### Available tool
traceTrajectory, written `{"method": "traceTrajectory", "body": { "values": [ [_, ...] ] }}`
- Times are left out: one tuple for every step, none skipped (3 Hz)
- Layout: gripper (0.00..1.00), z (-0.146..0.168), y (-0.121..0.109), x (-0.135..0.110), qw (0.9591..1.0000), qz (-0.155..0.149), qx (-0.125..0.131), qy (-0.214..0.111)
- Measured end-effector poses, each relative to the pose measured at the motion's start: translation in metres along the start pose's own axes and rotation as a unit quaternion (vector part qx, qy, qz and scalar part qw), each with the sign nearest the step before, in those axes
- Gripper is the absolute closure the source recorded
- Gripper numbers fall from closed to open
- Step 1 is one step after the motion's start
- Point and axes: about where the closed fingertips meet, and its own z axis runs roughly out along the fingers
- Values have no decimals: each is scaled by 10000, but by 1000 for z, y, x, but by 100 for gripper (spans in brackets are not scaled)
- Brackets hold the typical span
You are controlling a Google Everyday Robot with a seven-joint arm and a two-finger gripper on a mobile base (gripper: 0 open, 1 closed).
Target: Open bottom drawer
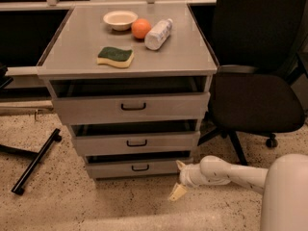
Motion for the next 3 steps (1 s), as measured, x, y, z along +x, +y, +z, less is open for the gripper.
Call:
{"method": "traceTrajectory", "body": {
  "values": [
    [0,21,-17,11,9998,195,19,45],
    [0,55,-53,24,9992,275,213,207],
    [0,80,-84,37,9982,288,432,293]
  ]
}}
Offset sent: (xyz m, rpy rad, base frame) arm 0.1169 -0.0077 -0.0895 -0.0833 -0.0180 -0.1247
